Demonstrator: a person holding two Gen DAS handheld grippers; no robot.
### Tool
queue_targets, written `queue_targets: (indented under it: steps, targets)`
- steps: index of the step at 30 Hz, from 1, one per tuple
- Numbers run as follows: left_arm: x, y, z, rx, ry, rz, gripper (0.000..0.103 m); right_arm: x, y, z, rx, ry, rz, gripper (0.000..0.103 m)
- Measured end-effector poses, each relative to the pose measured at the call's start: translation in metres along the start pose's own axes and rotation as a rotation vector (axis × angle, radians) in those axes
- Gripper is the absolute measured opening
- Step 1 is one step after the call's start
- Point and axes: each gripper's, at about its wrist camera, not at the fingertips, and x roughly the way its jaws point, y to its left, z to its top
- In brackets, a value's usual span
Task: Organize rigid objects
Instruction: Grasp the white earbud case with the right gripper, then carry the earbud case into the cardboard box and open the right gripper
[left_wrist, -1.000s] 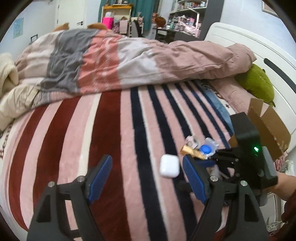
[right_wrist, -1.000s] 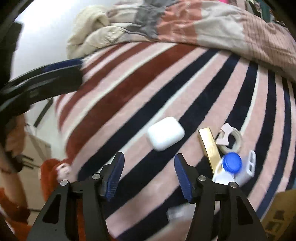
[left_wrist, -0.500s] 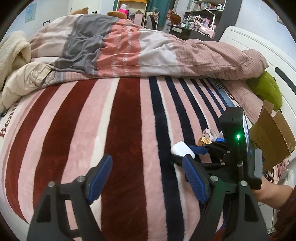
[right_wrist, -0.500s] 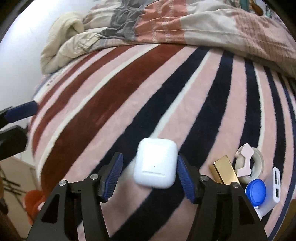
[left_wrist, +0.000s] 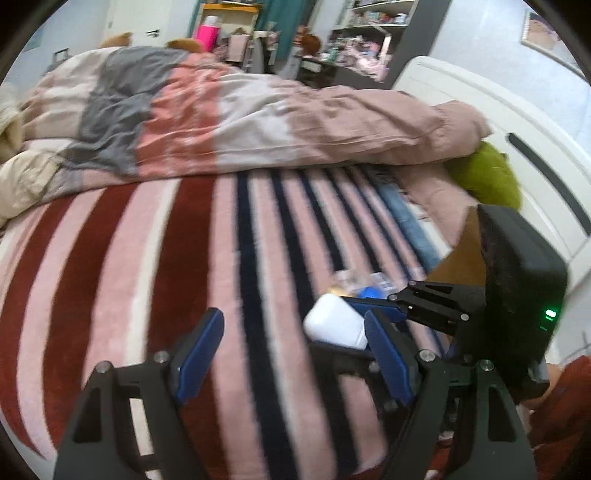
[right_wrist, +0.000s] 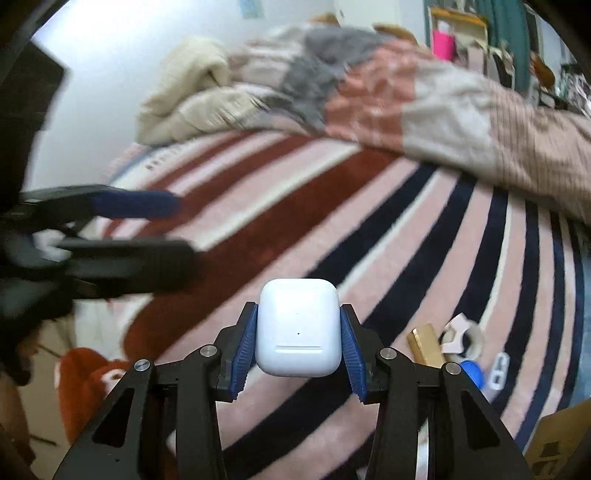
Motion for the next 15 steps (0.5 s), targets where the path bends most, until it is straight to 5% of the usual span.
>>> queue_targets:
  steps: [3, 11, 15]
  targets:
    - [-0.003, -0.024, 0.011, 0.016, -0.004, -0.082, 0.072, -0.035, 0.002, 0.001, -0.036, -0.070, 0.007, 0.039]
    - [0.007, -0.118, 0.047, 0.154, 0.032, -0.293, 0.034, -0.130, -0.018, -0.016, -0.088, -0.246, -0.072, 0.039]
    - [0.023, -0.168, 0.059, 0.232, 0.051, -0.332, 0.034, -0.169, -0.047, -0.030, -0.055, -0.278, -0.149, 0.039]
